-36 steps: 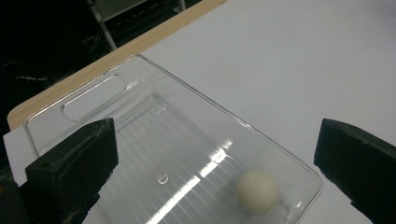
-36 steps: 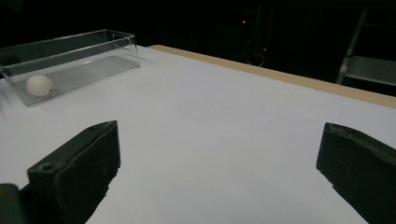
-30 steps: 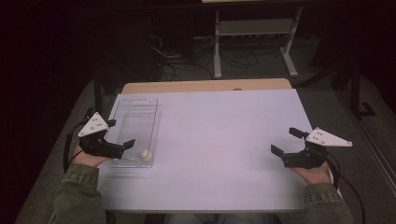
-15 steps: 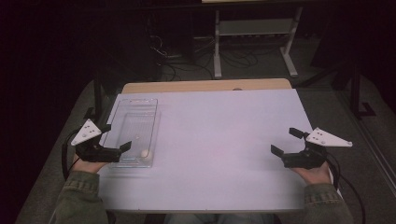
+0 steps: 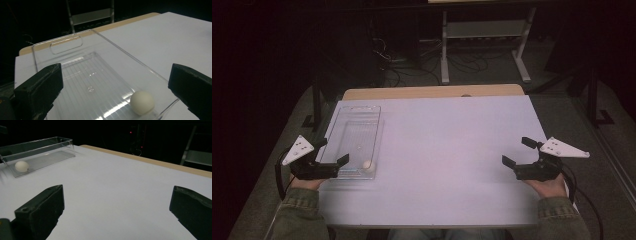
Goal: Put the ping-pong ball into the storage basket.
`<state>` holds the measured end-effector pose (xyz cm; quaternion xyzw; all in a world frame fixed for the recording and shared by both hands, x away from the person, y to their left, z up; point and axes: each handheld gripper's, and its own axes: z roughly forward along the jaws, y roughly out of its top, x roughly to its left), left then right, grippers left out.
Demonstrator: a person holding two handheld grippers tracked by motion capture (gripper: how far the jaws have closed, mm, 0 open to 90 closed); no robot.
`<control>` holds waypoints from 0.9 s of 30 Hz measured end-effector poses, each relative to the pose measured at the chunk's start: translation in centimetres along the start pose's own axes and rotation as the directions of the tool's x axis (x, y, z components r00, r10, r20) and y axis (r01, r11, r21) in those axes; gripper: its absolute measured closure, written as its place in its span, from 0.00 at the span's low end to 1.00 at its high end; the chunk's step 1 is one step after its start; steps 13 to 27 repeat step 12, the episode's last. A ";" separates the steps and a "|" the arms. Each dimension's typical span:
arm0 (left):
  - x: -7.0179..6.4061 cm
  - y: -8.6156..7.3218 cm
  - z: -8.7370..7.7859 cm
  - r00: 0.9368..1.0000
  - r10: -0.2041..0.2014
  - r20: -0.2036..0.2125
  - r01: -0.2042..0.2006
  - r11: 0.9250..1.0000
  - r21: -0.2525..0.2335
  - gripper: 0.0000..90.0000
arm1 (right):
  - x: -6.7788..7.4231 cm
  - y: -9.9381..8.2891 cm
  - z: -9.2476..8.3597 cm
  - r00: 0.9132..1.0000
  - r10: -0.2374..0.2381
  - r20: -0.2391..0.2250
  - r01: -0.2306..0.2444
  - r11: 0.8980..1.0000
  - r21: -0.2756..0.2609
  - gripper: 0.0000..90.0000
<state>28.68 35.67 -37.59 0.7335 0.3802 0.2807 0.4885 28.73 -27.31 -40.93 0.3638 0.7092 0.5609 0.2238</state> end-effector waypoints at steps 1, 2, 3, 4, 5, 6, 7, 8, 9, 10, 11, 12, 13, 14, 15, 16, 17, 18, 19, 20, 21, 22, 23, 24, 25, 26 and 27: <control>0.0 -0.2 -0.1 1.000 -0.002 -0.005 0.002 1.000 -0.007 0.00 | 0.0 0.0 0.0 1.000 0.000 0.000 0.000 1.000 -0.001 0.00; 0.0 -0.3 -0.1 1.000 -0.002 -0.007 0.002 1.000 -0.012 0.00 | 0.0 0.0 0.0 1.000 0.000 0.000 0.000 1.000 -0.001 0.00; 0.0 -0.4 -0.2 1.000 -0.001 -0.015 0.000 1.000 -0.017 0.00 | 0.0 0.0 0.0 1.000 0.001 0.000 -0.001 1.000 -0.001 0.00; 0.0 -0.6 -0.2 1.000 -0.005 -0.014 0.004 1.000 -0.022 0.00 | 0.0 0.0 0.0 1.000 0.000 0.000 0.000 1.000 -0.001 0.00; 0.0 -0.7 -0.2 1.000 -0.008 -0.013 0.008 1.000 -0.027 0.00 | 0.0 0.0 0.0 1.000 0.000 0.000 0.000 1.000 0.000 0.00; -0.1 -0.8 -0.3 1.000 -0.007 -0.018 0.006 1.000 -0.026 0.00 | 0.0 0.0 0.0 1.000 0.000 0.000 0.000 1.000 -0.001 0.00; -0.2 -0.8 -0.3 1.000 -0.003 -0.018 0.003 1.000 -0.029 0.00 | 0.0 0.0 0.0 1.000 0.000 0.001 0.000 1.000 -0.002 0.00; -0.2 -0.8 -0.3 1.000 -0.002 -0.014 0.002 1.000 -0.030 0.00 | 0.0 0.0 0.0 1.000 0.000 0.001 0.000 1.000 -0.002 0.00; -0.3 -0.7 -0.3 1.000 0.001 -0.016 -0.002 0.999 -0.032 0.00 | 0.0 0.0 0.0 1.000 0.001 0.001 -0.001 1.000 -0.001 0.00; -0.3 -0.6 -0.4 1.000 0.004 -0.016 -0.004 0.999 -0.035 0.00 | 0.0 0.0 0.0 1.000 0.000 0.000 0.000 1.000 0.000 0.00; -0.4 -0.6 -0.4 1.000 0.004 -0.014 -0.004 0.999 -0.038 0.00 | 0.0 -0.1 0.0 1.000 -0.003 -0.001 0.003 1.000 0.003 0.00; -0.4 -0.6 -0.4 1.000 0.007 -0.013 -0.007 0.999 -0.041 0.00 | 0.0 -0.1 0.0 1.000 -0.002 -0.001 0.002 1.000 0.005 0.00; -0.4 -0.6 -0.4 1.000 0.007 -0.013 -0.007 0.999 -0.041 0.00 | 0.0 -0.1 0.0 1.000 -0.002 -0.001 0.002 1.000 0.005 0.00; -0.4 -0.6 -0.4 1.000 0.007 -0.013 -0.007 0.999 -0.041 0.00 | 0.0 -0.1 0.0 1.000 -0.002 -0.001 0.002 1.000 0.005 0.00; -0.4 -0.6 -0.4 1.000 0.007 -0.013 -0.007 0.999 -0.041 0.00 | 0.0 -0.1 0.0 1.000 -0.002 -0.001 0.002 1.000 0.005 0.00; -0.4 -0.6 -0.4 1.000 0.007 -0.013 -0.007 0.999 -0.041 0.00 | 0.0 -0.1 0.0 1.000 -0.002 -0.001 0.002 1.000 0.005 0.00; -0.4 -0.6 -0.4 1.000 0.007 -0.013 -0.007 0.999 -0.041 0.00 | 0.0 -0.1 0.0 1.000 -0.002 -0.001 0.002 1.000 0.005 0.00; -0.4 -0.6 -0.4 1.000 0.007 -0.013 -0.007 0.999 -0.041 0.00 | 0.0 -0.1 0.0 1.000 -0.002 -0.001 0.002 1.000 0.005 0.00; -0.4 -0.6 -0.4 1.000 0.007 -0.013 -0.007 0.999 -0.041 0.00 | 0.0 -0.1 0.0 1.000 -0.002 -0.001 0.002 1.000 0.005 0.00; -0.4 -0.6 -0.4 1.000 0.007 -0.013 -0.007 0.999 -0.041 0.00 | 0.0 -0.1 0.0 1.000 -0.002 -0.001 0.002 1.000 0.005 0.00; -0.4 -0.6 -0.4 1.000 0.007 -0.013 -0.007 0.999 -0.041 0.00 | 0.0 -0.1 0.0 1.000 -0.002 -0.001 0.002 1.000 0.005 0.00; -0.4 -0.6 -0.4 1.000 0.007 -0.013 -0.007 0.999 -0.041 0.00 | 0.0 -0.1 0.0 1.000 -0.002 -0.001 0.002 1.000 0.005 0.00; -0.4 -0.6 -0.4 1.000 0.007 -0.013 -0.007 0.999 -0.041 0.00 | 0.0 -0.1 0.0 1.000 -0.002 -0.001 0.002 1.000 0.005 0.00; -0.4 -0.6 -0.4 1.000 0.007 -0.013 -0.007 0.999 -0.041 0.00 | 0.0 -0.1 0.0 1.000 -0.002 -0.001 0.002 1.000 0.005 0.00; -0.4 -0.6 -0.4 1.000 0.007 -0.013 -0.007 0.999 -0.041 0.00 | 0.0 -0.1 0.0 1.000 -0.002 -0.001 0.002 1.000 0.005 0.00; -0.4 -0.6 -0.4 1.000 0.007 -0.013 -0.007 0.999 -0.041 0.00 | 0.0 -0.1 0.0 1.000 -0.002 -0.001 0.002 1.000 0.005 0.00; -0.4 -0.6 -0.4 1.000 0.007 -0.013 -0.007 0.999 -0.041 0.00 | 0.0 -0.1 0.0 1.000 -0.002 -0.001 0.002 1.000 0.005 0.00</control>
